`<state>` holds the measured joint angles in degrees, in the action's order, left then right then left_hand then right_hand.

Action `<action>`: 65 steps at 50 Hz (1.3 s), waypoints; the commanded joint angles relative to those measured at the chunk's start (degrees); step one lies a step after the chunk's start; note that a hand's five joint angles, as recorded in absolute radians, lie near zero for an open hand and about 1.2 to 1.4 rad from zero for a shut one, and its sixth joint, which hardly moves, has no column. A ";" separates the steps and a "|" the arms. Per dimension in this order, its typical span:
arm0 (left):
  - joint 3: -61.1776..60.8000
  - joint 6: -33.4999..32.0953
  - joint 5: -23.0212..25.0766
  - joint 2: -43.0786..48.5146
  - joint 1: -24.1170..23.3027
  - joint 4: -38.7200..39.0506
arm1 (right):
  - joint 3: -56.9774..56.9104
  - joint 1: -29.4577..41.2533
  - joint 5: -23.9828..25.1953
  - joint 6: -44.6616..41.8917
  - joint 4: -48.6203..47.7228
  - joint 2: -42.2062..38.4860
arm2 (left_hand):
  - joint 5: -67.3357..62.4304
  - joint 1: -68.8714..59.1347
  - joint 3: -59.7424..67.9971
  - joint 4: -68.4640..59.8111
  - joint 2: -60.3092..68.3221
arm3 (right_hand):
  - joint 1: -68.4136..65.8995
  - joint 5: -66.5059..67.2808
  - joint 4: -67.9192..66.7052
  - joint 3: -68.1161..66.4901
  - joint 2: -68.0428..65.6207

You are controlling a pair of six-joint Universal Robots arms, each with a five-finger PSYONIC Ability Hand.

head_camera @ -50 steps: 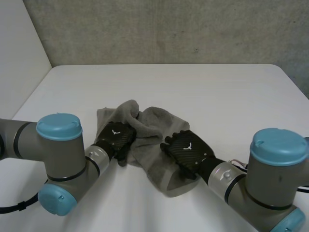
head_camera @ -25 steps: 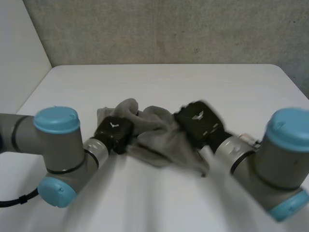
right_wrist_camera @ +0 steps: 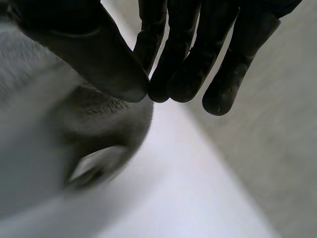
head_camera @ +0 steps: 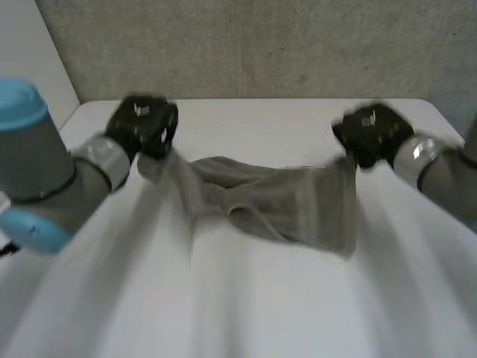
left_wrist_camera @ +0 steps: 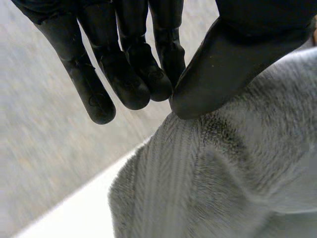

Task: Fold the towel.

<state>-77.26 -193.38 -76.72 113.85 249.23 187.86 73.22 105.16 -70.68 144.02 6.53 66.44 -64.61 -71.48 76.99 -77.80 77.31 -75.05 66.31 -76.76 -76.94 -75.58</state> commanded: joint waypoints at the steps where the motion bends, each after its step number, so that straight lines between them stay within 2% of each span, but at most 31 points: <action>1: 25.14 0.37 -0.36 7.62 -0.06 -0.83 | -24.36 3.47 -0.86 9.08 -13.82 -6.32 | -5.39 -8.52 3.01 -2.20 2.69 | -4.95 3.69 -3.24 -3.06 -4.42; 3: 34.15 2.03 -0.36 7.97 0.12 0.39 | -31.45 2.86 -2.52 20.27 -21.96 -6.32 | -5.39 -8.52 3.01 -2.20 2.69 | -4.95 3.69 -3.24 -3.06 -4.42; 4: 34.19 2.04 -0.36 7.97 0.12 0.40 | -31.48 2.86 -2.53 20.33 -22.00 -6.32 | -5.39 -8.52 3.01 -2.20 2.69 | -4.95 3.69 -3.24 -3.06 -4.42; 6: 39.53 6.32 -0.45 7.80 0.21 3.55 | -33.75 0.93 -5.33 31.27 -27.77 -5.71 | -5.39 -8.52 3.01 -2.20 2.69 | -4.95 3.69 -3.24 -3.06 -4.42; 7: 39.55 6.35 -0.45 7.79 0.21 3.57 | -33.76 0.92 -5.34 31.32 -27.80 -5.70 | -5.39 -8.52 3.01 -2.20 2.69 | -4.95 3.69 -3.24 -3.06 -4.42; 9: 40.35 8.90 -0.45 7.44 0.56 5.32 | -34.46 0.05 -6.04 37.19 -28.51 -5.96 | -5.39 -8.52 3.01 -2.20 2.69 | -4.95 3.69 -3.24 -3.06 -4.42; 10: 40.26 11.68 -0.62 7.01 1.52 7.33 | -34.46 0.04 -6.04 37.21 -28.50 -5.97 | -5.39 -8.52 3.01 -2.20 2.69 | -4.95 3.69 -3.24 -3.06 -4.42; 11: 39.91 14.06 -0.62 6.74 2.83 8.30 | -34.38 -0.22 -5.96 37.03 -27.46 -6.32 | -5.39 -8.52 3.01 -2.20 2.69 | -4.95 3.69 -3.24 -3.06 -4.42; 16: 35.18 16.10 -0.36 6.74 5.21 8.66 | -33.15 -0.31 -4.02 31.94 -20.15 -8.52 | -5.39 -8.52 3.01 -2.20 2.69 | -4.95 3.69 -3.24 -3.06 -4.42; 23: 21.71 15.93 0.52 6.65 7.24 9.02 | -30.35 -0.22 0.19 15.62 -2.52 -13.78 | -5.39 -8.52 3.01 -2.20 2.69 | -4.95 3.69 -3.24 -3.06 -4.42; 25: 14.10 15.75 2.61 6.39 7.33 9.10 | -28.58 -0.22 0.37 12.42 0.85 -13.97 | -5.39 -8.52 3.01 -2.20 2.69 | -4.95 3.69 -3.24 -3.06 -4.42; 26: 14.07 15.75 2.63 6.39 7.33 9.10 | -26.66 -0.39 0.63 9.73 3.64 -13.97 | -5.39 -8.52 3.01 -2.20 2.69 | -4.95 3.69 -3.24 -3.06 -4.42; 28: 6.81 14.70 6.91 5.60 7.33 9.19 | -24.62 -0.48 0.81 7.50 5.86 -13.70 | -5.39 -8.52 3.01 -2.20 2.69 | -4.95 3.69 -3.24 -3.06 -4.42; 30: 4.07 14.09 8.85 4.90 7.41 9.28 | -21.65 -1.09 0.81 5.31 8.23 -12.83 | -5.39 -8.52 3.01 -2.20 2.69 | -4.95 3.69 -3.24 -3.06 -4.42; 34: -4.45 10.84 14.04 3.58 9.43 9.63 | -19.44 -2.15 0.64 5.13 8.59 -11.77 | -5.39 -8.52 3.01 -2.20 2.69 | -4.95 3.69 -3.24 -3.06 -4.42; 37: -7.89 8.38 15.72 3.23 10.49 9.81 | -18.30 -2.59 0.81 4.87 8.41 -12.03 | -5.39 -8.52 3.01 -2.20 2.69 | -4.95 3.69 -3.24 -3.06 -4.42; 43: -10.54 5.73 15.99 3.40 10.93 9.98 | -18.99 -2.86 0.55 3.64 8.15 -15.80 | -5.39 -8.52 3.01 -2.20 2.69 | -4.95 3.69 -3.24 -3.06 -4.42; 45: -11.07 4.51 15.73 4.10 12.07 11.21 | -19.44 -3.03 0.28 3.19 7.97 -17.13 | 0.95 -2.18 -3.33 4.15 -3.66 | -2.15 0.89 -0.44 -0.26 -1.62; 46: -11.07 4.50 15.72 4.10 12.07 11.21 | -19.96 -3.12 0.11 2.76 7.19 -18.26 | 0.98 -2.15 -3.36 4.17 -3.68 | 3.68 -4.94 5.39 5.57 4.21; 53: -9.23 2.75 14.94 6.38 15.14 17.09 | -22.77 -3.12 -1.03 3.37 -0.38 -22.23 | 2.66 -0.47 -5.04 5.86 -5.37 | 0.54 -1.80 2.26 2.43 1.08; 55: -8.01 2.74 14.32 7.00 15.50 17.88 | -26.27 -3.12 -3.92 3.63 -3.97 -24.76 | 2.50 -0.64 -4.87 5.69 -5.20 | -4.94 3.69 -3.23 -3.06 -4.41; 58: -5.28 2.83 12.48 8.40 15.76 18.59 | -28.22 -3.03 -6.04 3.99 -5.39 -26.09 | 2.33 -0.81 -4.70 5.52 -5.03 | -4.95 3.69 -3.24 -3.06 -4.42; 60: -3.86 2.92 11.07 9.11 15.76 18.77 | -31.11 -2.77 -10.59 4.95 -7.66 -28.28 | 2.16 -0.98 -4.54 5.35 -4.86 | -4.95 3.69 -3.24 -3.06 -4.42; 65: -0.35 2.66 6.85 11.49 15.94 18.68 | -35.07 -2.51 -15.26 4.87 -10.31 -32.14 | 2.66 -0.47 -5.04 5.86 -5.37 | -4.95 3.69 -3.24 -3.06 -4.42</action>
<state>-81.23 -190.58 -65.86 123.05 265.11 206.60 42.99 102.26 -79.83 148.51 -0.75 38.58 -63.65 -71.46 72.37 -72.23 72.34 -75.12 66.52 -76.94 -77.09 -75.23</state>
